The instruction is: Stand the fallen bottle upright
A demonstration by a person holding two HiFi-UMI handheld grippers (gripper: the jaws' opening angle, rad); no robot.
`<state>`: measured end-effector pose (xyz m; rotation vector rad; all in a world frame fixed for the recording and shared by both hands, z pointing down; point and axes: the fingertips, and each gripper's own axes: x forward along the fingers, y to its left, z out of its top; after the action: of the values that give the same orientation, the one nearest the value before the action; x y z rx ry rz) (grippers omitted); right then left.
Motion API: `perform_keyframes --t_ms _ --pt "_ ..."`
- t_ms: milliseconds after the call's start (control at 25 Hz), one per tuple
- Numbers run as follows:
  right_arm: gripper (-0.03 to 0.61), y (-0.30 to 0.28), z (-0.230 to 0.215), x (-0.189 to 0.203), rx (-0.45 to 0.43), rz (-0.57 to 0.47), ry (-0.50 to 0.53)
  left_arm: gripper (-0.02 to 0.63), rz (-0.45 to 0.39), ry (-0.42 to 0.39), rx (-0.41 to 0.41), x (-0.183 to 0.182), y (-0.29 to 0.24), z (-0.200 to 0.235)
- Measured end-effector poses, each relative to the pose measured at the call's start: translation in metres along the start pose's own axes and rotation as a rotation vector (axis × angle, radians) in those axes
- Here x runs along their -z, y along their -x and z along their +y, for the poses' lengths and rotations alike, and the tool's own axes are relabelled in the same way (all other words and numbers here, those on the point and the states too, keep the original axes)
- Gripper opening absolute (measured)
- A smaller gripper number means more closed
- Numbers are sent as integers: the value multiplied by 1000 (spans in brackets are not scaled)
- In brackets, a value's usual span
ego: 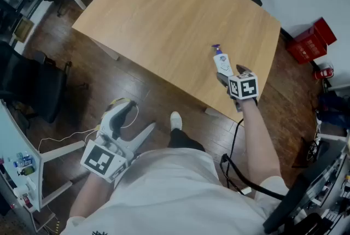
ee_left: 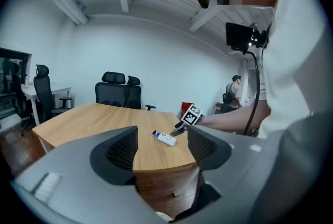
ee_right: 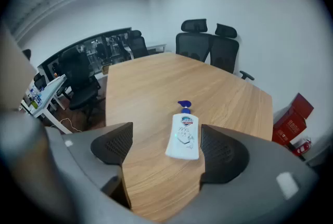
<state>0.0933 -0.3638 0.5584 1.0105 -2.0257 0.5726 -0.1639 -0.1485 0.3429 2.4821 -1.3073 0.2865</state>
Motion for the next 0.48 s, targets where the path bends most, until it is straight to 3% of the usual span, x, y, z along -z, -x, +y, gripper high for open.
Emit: perform_keyframes --t_ms 200,480 --pt "420 -76 -49 -3 1 176 -7 298 -22 5 2 -22 -48 5" --pt "449 -123 -61 21 -18 384 -53 296 33 46 -46 -9 -51 21"
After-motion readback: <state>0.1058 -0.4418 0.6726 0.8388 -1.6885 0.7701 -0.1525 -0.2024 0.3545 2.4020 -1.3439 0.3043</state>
